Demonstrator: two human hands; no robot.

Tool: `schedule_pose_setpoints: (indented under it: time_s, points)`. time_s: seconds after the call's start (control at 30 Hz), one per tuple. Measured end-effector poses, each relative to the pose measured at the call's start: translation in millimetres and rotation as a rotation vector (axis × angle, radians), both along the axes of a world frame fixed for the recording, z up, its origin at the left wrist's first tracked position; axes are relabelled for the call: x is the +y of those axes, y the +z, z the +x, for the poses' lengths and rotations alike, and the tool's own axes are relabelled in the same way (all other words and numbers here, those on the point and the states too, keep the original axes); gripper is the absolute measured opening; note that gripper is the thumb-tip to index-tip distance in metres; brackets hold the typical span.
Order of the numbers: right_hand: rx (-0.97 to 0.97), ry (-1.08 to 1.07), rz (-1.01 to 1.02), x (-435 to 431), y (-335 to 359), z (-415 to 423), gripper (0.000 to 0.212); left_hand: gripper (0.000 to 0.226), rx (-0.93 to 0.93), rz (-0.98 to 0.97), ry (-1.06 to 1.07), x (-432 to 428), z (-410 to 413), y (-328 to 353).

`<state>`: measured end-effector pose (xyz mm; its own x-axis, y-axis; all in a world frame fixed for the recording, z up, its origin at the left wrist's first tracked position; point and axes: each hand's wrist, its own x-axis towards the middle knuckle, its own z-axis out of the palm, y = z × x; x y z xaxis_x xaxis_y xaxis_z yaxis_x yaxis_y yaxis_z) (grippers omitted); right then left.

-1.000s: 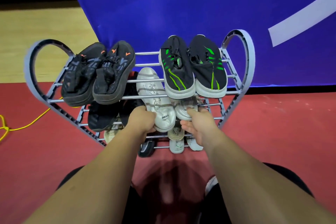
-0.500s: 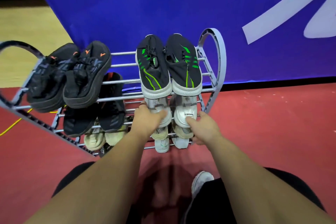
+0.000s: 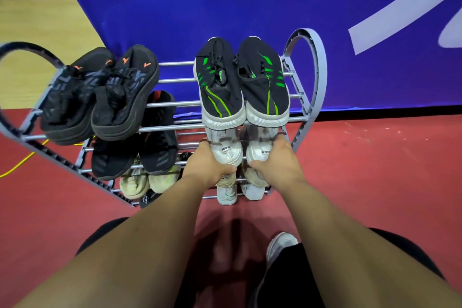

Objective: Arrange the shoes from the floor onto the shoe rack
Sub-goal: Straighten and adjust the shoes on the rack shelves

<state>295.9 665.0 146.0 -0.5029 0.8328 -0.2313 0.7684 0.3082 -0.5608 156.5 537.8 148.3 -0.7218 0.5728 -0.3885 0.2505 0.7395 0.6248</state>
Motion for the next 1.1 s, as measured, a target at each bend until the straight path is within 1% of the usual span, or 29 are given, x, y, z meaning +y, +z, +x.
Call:
schedule_pose_setpoints:
  time_s: [0.07, 0.13, 0.23, 0.47, 0.8, 1.0, 1.1]
  points:
    - [0.003, 0.017, 0.002, 5.1, 2.2, -0.7, 0.068, 0.07, 0.012, 0.0, -0.005, -0.9, -0.9, -0.3]
    - [0.012, 0.03, 0.007, 9.6, 2.7, -1.1, 0.065, 0.071, 0.024, -0.005, -0.01, -0.7, -1.4, -1.7]
    - [0.03, 0.029, 0.009, 12.4, 2.6, -3.1, 0.067, 0.074, 0.035, 0.0, -0.014, 0.1, -1.9, -3.9]
    - [0.051, 0.041, 0.016, 7.8, -0.2, -6.3, 0.061, 0.082, 0.057, 0.011, -0.024, 1.8, -0.7, -4.8]
    - [0.048, 0.031, 0.009, 8.0, -1.9, -4.8, 0.062, 0.082, 0.02, 0.025, -0.036, 4.2, -2.6, -6.6]
    - [0.055, 0.033, 0.008, 7.5, -2.9, -3.6, 0.061, 0.087, 0.006, 0.016, -0.043, 5.8, -2.7, -6.5]
    - [0.052, 0.034, 0.006, 7.4, -2.8, -2.5, 0.06, 0.086, 0.015, 0.01, -0.047, 6.4, -2.6, -5.9]
